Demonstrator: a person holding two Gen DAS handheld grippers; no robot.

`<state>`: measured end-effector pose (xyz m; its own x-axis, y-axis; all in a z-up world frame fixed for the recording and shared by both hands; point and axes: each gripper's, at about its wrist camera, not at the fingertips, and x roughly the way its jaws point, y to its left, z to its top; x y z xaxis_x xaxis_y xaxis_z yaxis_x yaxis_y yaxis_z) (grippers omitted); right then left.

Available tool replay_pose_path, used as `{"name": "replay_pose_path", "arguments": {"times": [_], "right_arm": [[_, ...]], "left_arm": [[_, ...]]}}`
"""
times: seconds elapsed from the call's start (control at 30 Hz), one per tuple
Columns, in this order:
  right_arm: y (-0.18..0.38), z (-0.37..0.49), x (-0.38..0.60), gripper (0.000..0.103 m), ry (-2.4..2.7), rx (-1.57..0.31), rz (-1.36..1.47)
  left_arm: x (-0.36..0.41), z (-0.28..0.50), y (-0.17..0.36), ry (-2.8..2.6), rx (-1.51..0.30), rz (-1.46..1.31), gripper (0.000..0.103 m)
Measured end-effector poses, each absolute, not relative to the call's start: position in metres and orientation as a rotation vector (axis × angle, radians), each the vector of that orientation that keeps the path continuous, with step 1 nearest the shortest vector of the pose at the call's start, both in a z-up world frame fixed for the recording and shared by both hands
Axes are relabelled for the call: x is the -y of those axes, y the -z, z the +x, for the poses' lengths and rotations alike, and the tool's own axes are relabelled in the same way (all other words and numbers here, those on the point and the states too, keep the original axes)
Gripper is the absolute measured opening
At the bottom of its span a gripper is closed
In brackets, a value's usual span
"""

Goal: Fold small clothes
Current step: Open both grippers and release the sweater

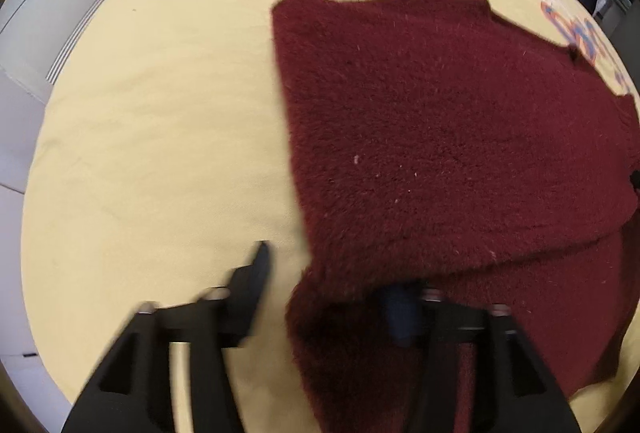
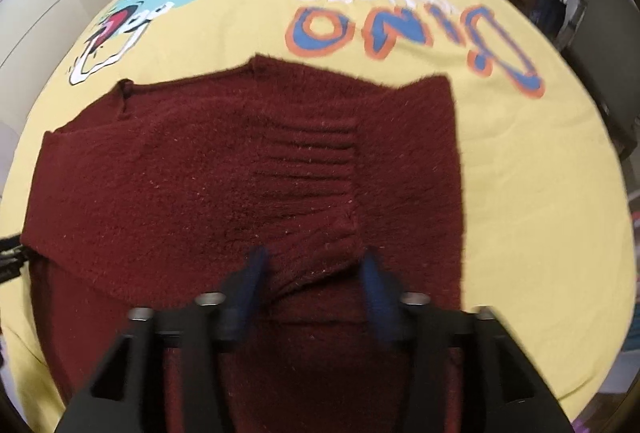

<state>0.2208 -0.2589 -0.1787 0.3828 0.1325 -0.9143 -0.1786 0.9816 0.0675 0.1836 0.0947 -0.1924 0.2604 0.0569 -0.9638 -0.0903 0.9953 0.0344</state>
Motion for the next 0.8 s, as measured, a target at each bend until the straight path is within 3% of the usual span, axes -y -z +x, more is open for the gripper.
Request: {"name": "replay_pose_path", "arguments": {"times": [0.03, 0.1, 0.2, 0.43, 0.8], "right_arm": [[0.174, 0.219, 0.259, 0.076, -0.203, -1.15, -0.054], [0.163, 0.213, 0.257, 0.079, -0.211, -1.127, -0.077], [0.15, 0.206, 0.252, 0.084, -0.225, -1.098, -0.093], [0.149, 0.199, 0.213, 0.102, -0.269, -1.058, -0.144], [0.217, 0.206, 0.185, 0.102, -0.262, -1.088, -0.213]], "left_arm": [[-0.096, 0.179, 0.186, -0.098, -1.293, -0.037, 0.073], [-0.097, 0.169, 0.17, -0.113, -1.262, -0.037, 0.08], [-0.092, 0.16, 0.152, -0.132, -1.221, -0.042, 0.102], [-0.039, 0.165, 0.132, -0.055, -1.116, -0.012, 0.102], [-0.002, 0.195, 0.201, -0.082, -1.121, 0.023, 0.102]]}}
